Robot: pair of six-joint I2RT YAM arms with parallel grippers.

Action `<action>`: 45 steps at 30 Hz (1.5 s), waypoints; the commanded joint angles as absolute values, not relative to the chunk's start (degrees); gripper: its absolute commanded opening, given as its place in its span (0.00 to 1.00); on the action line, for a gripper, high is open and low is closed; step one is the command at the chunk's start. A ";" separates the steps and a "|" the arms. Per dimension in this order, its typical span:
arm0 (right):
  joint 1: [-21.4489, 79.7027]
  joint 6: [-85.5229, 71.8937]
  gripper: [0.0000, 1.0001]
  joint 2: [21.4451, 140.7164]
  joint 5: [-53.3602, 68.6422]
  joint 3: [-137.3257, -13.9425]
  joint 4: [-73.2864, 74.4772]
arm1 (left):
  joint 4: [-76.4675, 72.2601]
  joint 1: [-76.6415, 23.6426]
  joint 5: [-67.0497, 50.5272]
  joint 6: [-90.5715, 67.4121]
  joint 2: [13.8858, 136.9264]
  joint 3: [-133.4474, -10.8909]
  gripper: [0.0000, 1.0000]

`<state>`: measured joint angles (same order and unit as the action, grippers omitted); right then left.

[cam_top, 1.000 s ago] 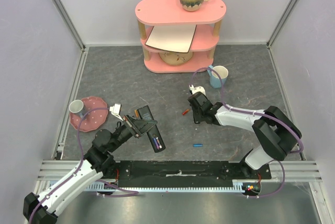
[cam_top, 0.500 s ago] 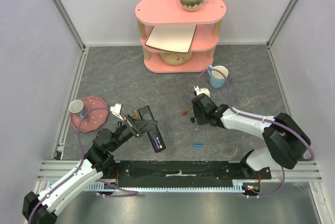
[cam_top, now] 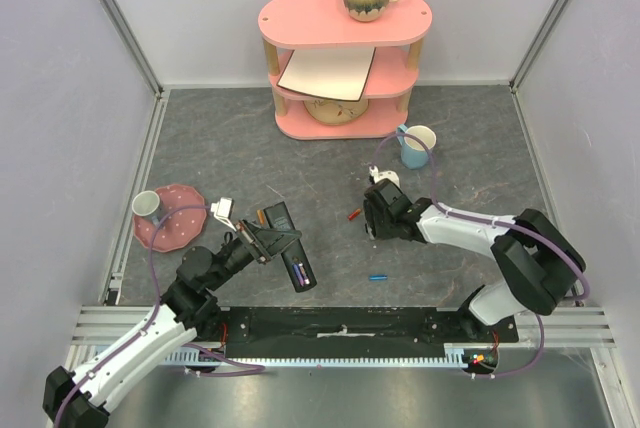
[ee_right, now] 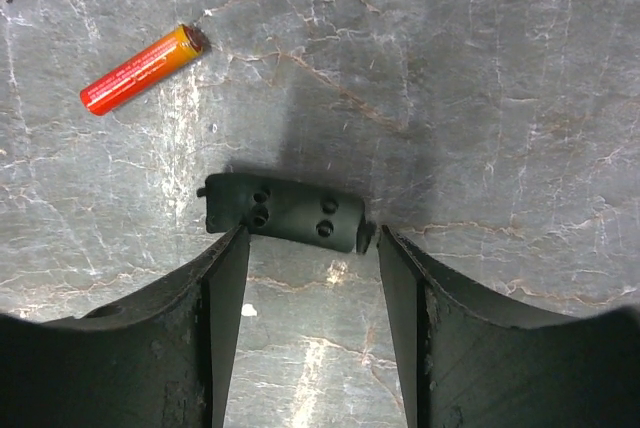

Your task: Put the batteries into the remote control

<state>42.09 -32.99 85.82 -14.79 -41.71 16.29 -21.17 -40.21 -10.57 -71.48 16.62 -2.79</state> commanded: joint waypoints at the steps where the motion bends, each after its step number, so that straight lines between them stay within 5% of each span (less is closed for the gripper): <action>1: 41.22 -30.94 0.63 87.36 -13.63 -43.50 14.07 | -23.73 -39.99 -10.90 -71.46 15.47 0.00 0.02; 13: 40.43 -23.91 0.53 89.56 -10.90 -48.25 11.60 | -22.85 -39.99 -10.37 -71.37 15.03 0.97 0.02; 22: 40.34 -24.70 0.63 85.34 -10.73 -46.50 13.54 | -22.94 -39.99 -10.28 -71.37 15.56 1.05 0.02; 38: 40.52 -20.92 0.52 86.57 -8.79 -40.78 13.18 | -23.99 -39.99 -10.46 -71.89 16.52 1.23 0.02; 45: 40.52 -21.62 0.58 84.99 -11.25 -39.99 13.36 | -24.34 -39.99 -10.63 -71.72 17.58 0.97 0.02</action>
<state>40.64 -22.06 86.24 -10.17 -41.32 12.84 -21.15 -40.21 -10.59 -71.48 17.02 -2.76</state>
